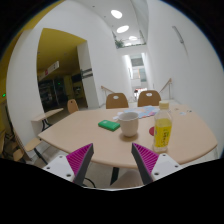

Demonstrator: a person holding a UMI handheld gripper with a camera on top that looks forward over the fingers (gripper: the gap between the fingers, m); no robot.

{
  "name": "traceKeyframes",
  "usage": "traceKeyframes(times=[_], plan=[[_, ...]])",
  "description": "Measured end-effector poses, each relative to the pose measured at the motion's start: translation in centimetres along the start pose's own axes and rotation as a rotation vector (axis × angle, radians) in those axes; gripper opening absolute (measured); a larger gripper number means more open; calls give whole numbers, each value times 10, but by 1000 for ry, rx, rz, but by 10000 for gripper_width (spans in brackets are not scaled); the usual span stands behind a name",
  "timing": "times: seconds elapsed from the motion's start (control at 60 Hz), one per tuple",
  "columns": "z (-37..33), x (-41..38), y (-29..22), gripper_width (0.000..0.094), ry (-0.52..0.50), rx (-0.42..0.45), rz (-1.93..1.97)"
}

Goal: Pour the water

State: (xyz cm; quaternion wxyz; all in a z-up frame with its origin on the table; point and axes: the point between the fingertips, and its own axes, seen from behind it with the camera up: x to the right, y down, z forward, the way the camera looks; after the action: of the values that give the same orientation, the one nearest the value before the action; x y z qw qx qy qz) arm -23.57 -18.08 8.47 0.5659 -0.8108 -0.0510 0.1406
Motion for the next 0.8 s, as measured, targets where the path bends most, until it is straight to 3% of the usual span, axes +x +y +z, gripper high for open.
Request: traceKeyframes(times=[0.283, 0.45, 0.6, 0.683, 0.733, 0.767, 0.8], plan=[[-37, 89, -12, 827, 184, 54, -52], [-4, 168, -41, 825, 347, 159, -159], [55, 177, -48, 818, 270, 177, -117], [73, 187, -48, 803, 277, 166, -105], [77, 187, -48, 725, 267, 167, -93], [83, 184, -47, 502, 247, 160, -86], [87, 186, -46, 467, 237, 162, -71]])
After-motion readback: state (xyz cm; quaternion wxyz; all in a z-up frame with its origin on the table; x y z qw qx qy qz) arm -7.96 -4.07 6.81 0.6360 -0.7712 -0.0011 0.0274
